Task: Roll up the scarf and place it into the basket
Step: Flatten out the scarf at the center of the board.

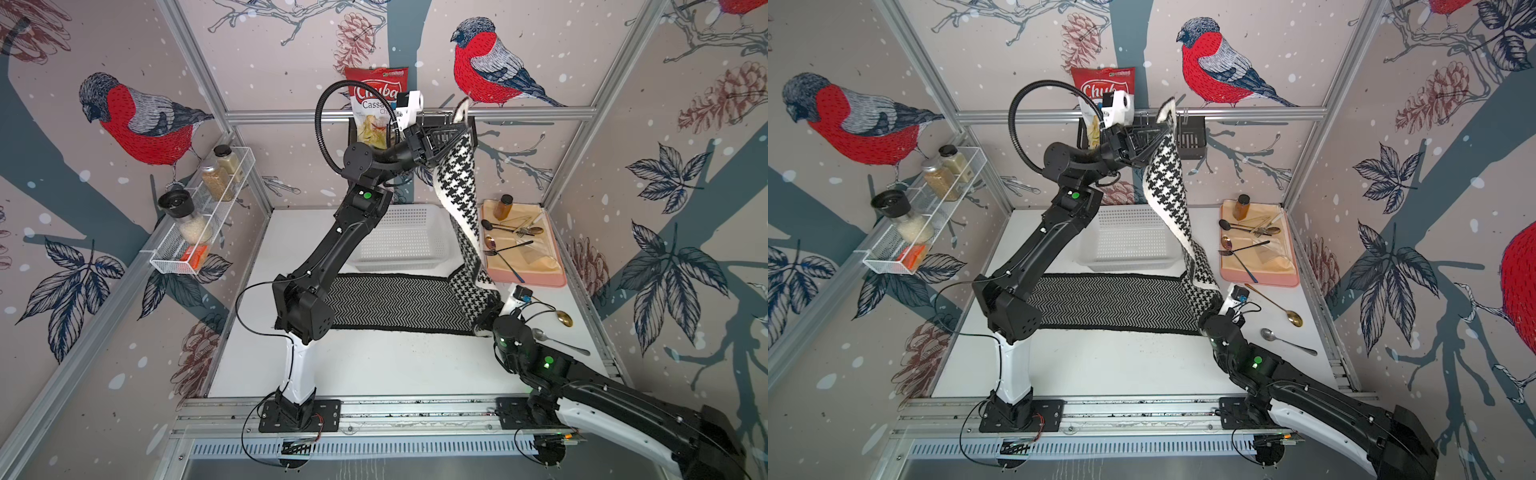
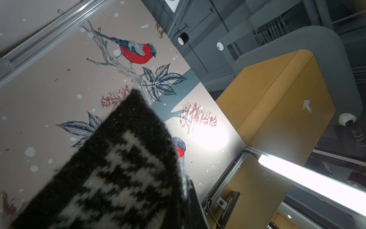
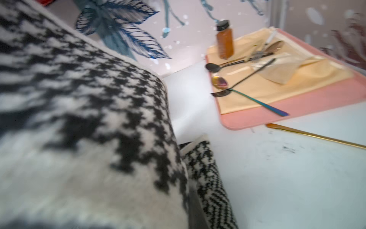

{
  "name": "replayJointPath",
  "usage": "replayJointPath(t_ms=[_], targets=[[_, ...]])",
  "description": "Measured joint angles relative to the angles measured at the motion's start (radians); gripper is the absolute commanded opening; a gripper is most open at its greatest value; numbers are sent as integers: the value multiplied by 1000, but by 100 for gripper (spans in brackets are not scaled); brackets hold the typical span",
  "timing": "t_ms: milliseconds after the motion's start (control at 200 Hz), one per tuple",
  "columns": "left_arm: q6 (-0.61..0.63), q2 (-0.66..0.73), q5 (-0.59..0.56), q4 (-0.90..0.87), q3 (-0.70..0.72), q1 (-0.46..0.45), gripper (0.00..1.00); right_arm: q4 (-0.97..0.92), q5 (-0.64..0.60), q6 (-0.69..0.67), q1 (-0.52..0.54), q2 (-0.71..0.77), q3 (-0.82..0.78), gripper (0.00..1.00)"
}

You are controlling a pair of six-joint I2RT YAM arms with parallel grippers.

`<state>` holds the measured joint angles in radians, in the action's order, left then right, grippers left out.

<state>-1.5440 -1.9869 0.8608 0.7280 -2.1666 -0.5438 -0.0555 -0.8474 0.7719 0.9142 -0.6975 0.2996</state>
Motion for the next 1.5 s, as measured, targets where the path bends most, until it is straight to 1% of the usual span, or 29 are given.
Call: replayJointPath(t_ms=[100, 215, 330, 400, 420, 470, 490, 540, 590, 655, 695, 760, 785, 910, 1001, 1076, 1191, 1276, 1356, 1496], targets=[[-13, 87, 35, 96, 198, 25, 0, -184, -47, 144, -24, -59, 37, 0], [-21, 208, 62, 207, 460, 81, 0, -370, -92, 318, -43, -225, 127, 0], [-22, 334, 76, 286, 727, 205, 0, -523, -128, 455, -39, -396, 236, 0], [-23, 390, 80, 324, 858, 292, 0, -640, -163, 562, -21, -492, 316, 0], [-23, 401, 79, 338, 887, 312, 0, -677, -173, 597, -16, -511, 336, 2], [-29, 425, 83, 364, 965, 364, 0, -745, -196, 653, -10, -539, 376, 11], [-32, 431, 86, 372, 987, 380, 0, -769, -206, 672, -10, -548, 388, 14], [-54, 444, 96, 402, 1043, 423, 0, -800, -220, 699, -13, -564, 404, 18], [-68, 452, 104, 437, 1090, 460, 0, -822, -223, 719, -21, -564, 406, 27], [-92, 466, 110, 475, 1146, 499, 0, -841, -225, 726, -46, -540, 394, 38], [-107, 477, 116, 496, 1181, 520, 0, -848, -224, 724, -65, -510, 380, 43], [-108, 494, 130, 520, 1229, 540, 0, -825, -217, 704, -97, -447, 350, 54], [-108, 501, 133, 525, 1246, 544, 0, -808, -212, 686, -112, -419, 335, 56], [-95, 531, 160, 537, 1346, 568, 0, -738, -177, 602, -183, -301, 270, 58], [-70, 534, 161, 537, 1408, 584, 0, -671, -140, 529, -225, -254, 237, 59], [-65, 529, 163, 550, 1453, 587, 0, -623, -111, 483, -249, -248, 222, 59], [-84, 520, 168, 613, 1522, 592, 0, -589, -81, 464, -259, -281, 223, 59], [-87, 526, 182, 639, 1577, 597, 0, -573, -66, 468, -235, -314, 227, 59], [-43, 537, 185, 616, 1632, 603, 0, -564, -60, 498, -181, -349, 228, 59], [8, 542, 199, 575, 1695, 624, 0, -595, -62, 600, -106, -414, 241, 60]])
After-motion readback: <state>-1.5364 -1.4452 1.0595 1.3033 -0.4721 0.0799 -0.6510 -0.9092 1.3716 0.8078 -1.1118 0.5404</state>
